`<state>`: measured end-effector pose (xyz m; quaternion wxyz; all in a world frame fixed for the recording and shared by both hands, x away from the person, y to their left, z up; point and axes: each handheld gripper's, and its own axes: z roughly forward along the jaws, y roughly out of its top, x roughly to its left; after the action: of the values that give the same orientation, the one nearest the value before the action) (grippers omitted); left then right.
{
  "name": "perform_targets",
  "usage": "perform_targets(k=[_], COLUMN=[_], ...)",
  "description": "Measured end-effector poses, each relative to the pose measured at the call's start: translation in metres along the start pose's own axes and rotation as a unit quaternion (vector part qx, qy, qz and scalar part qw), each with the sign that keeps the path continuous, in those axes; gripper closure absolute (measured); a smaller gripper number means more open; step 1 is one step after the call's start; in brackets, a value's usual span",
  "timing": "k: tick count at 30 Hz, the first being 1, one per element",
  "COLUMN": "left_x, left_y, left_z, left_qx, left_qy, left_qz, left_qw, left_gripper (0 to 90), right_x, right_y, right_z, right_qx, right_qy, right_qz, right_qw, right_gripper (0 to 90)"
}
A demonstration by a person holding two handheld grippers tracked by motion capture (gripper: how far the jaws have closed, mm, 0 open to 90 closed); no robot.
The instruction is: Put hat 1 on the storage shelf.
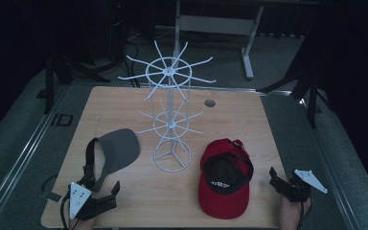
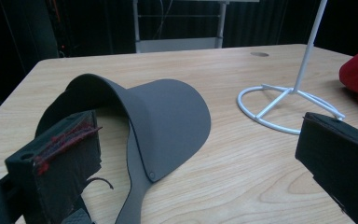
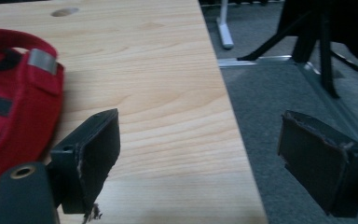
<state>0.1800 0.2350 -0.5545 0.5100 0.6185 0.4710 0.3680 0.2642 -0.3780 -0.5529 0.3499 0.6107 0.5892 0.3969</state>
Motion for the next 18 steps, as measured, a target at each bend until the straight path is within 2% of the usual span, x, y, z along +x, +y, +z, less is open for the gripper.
perform_targets(k=[2, 5, 11, 14, 17, 18], left_x=[-0.001, -0.003, -0.01, -0.011, -0.01, -0.01], left_y=[0.001, 0.001, 0.003, 0.004, 0.003, 0.003], left_z=[0.0, 0.0, -0.001, -0.002, -0.001, -0.001], left_qx=[-0.007, -0.012, -0.026, -0.026, -0.024, -0.024], left_qy=[-0.007, -0.014, -0.029, -0.032, -0.042, -0.042], left_qz=[-0.004, -0.006, -0.001, -0.013, -0.037, -0.037], left_qw=[0.9999, 0.9998, 0.9992, 0.9991, 0.9981, 0.9981], left_gripper=[0.7, 0.7, 0.7, 0.7, 0.7, 0.7], right_x=[-0.002, -0.003, 0.0, 0.001, 0.004, 0.006], right_y=[0.0, 0.0, 0.001, 0.005, 0.012, 0.014], right_z=[-0.001, -0.002, -0.005, -0.009, -0.013, -0.014], right_qx=[-0.008, -0.01, -0.004, 0.001, 0.004, 0.005], right_qy=[0.013, 0.019, 0.034, 0.046, 0.06, 0.07], right_qz=[0.006, 0.011, -0.002, -0.005, -0.008, -0.01], right_qw=[0.9999, 0.9997, 0.9994, 0.9989, 0.9981, 0.9975], right_gripper=[13.7, 14.1, 14.1, 14.1, 14.1, 14.1])
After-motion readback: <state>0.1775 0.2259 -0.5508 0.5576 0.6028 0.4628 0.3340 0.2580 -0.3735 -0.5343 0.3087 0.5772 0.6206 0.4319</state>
